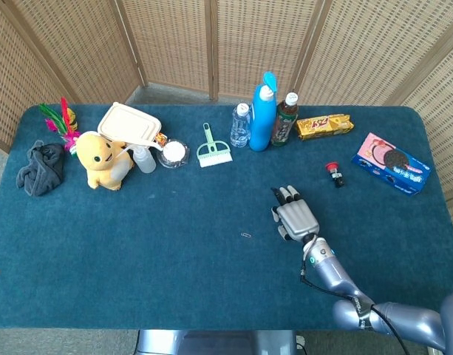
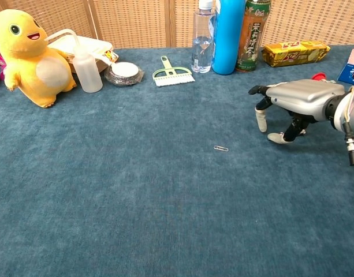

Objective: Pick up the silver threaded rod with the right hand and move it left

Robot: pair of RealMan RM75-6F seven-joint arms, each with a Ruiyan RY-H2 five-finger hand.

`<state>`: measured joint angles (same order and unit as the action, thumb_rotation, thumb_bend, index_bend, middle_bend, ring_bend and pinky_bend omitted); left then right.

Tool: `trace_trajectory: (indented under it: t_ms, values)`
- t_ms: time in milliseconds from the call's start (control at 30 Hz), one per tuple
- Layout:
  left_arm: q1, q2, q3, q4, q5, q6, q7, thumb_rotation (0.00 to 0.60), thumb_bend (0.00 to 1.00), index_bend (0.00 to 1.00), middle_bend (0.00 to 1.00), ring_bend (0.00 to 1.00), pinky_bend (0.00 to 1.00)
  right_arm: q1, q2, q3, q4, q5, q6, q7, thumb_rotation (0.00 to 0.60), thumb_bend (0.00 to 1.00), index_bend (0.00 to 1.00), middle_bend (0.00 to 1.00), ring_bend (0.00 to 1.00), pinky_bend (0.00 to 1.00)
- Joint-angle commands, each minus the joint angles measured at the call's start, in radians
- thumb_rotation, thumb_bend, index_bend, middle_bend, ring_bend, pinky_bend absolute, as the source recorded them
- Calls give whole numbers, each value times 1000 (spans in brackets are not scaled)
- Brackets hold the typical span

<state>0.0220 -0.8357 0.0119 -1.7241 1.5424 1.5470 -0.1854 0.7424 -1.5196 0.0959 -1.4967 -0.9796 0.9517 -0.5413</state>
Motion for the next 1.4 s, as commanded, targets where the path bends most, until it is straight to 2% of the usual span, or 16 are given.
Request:
trace_trajectory:
  t_ms: [33,967,1400]
  values:
    - [0,0,0,0,0,-1,-1,600,367,0,0,0,46,-3,2,-2,3,-4,-1,7,600,414,481,0,0,0]
    - [-1,0,4,-1,4,-4,-2,600,368,0,0,0,46,-31,3,-14,58,-55,-21,88,600,415,481,0,0,0]
    - [-1,1,7,-2,4,-6,-3,600,368,0,0,0,46,-41,-4,-15,79,-79,-26,118,600,423,573,5,0,0]
